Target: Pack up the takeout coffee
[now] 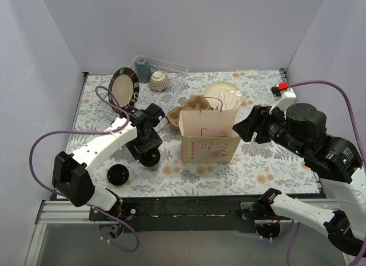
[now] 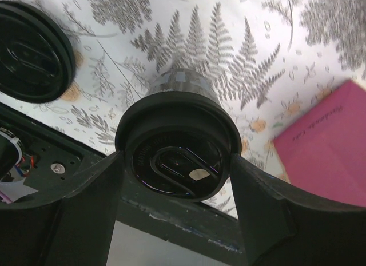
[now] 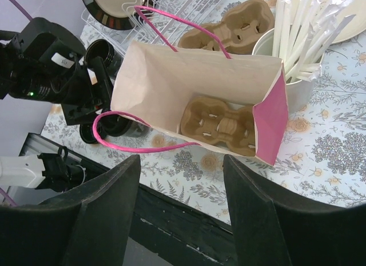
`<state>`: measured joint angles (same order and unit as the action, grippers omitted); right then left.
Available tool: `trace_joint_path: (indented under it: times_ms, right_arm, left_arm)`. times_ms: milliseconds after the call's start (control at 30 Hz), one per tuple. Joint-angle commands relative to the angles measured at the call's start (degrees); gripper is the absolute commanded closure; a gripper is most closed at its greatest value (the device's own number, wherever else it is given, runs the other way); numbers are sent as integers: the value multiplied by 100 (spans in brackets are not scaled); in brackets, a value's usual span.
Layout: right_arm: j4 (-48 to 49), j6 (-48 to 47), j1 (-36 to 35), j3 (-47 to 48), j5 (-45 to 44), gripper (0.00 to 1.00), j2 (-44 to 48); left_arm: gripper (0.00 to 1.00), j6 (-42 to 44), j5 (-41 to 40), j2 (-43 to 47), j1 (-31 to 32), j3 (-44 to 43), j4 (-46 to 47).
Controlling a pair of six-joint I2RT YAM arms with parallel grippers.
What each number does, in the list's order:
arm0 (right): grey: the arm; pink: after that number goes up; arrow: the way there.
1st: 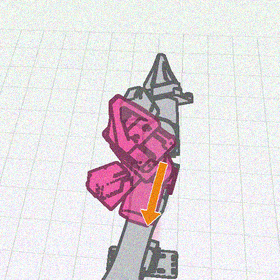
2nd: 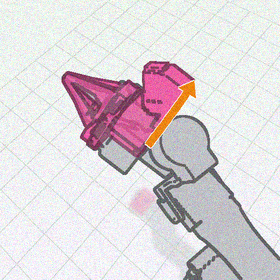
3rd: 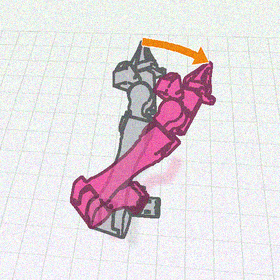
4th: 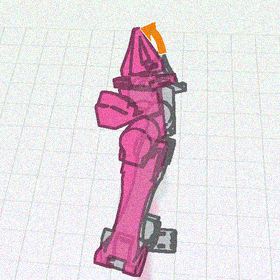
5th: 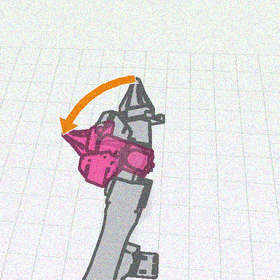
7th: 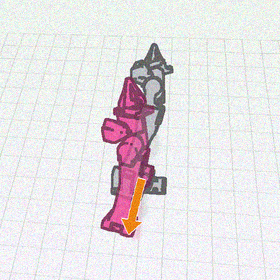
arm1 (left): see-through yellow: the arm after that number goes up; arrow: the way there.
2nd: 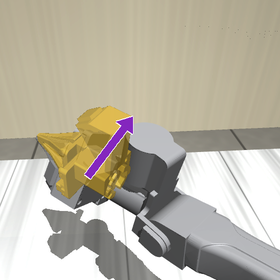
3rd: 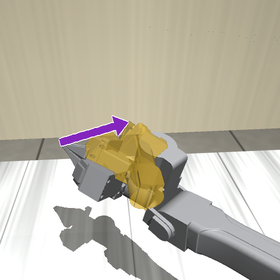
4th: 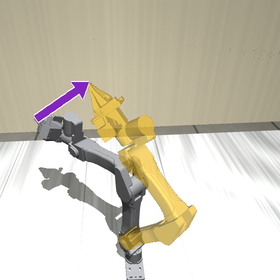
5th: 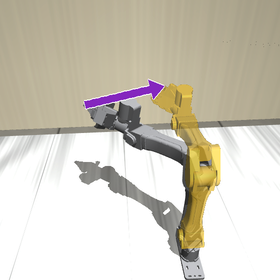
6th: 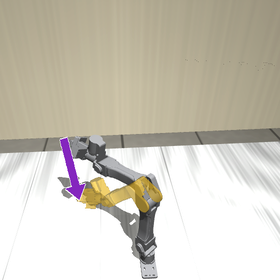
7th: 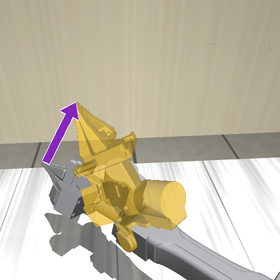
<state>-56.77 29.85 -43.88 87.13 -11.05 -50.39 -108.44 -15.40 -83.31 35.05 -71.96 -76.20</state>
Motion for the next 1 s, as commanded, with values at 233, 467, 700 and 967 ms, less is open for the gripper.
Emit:
trace_joint_path:
  times_ms: [233, 467, 700, 967]
  right_arm:
    - [26, -145, 2, -180, -257, 33, 345]
    - [-211, -242, 11, -144, -179, 32, 565]
    - [-422, -295, 11, 22, -99, 28, 768]
    - [227, -330, 11, -495, 173, 1, 1294]
  left_arm:
    - [61, -1283, 397, 193, 1794, -10, 115]
    - [57, -1732, 265, -379, 2515, -327, 0]
    - [22, -2023, 169, -178, 2595, -371, -61]
    - [2, -1505, -734, 482, 2595, -968, -114]
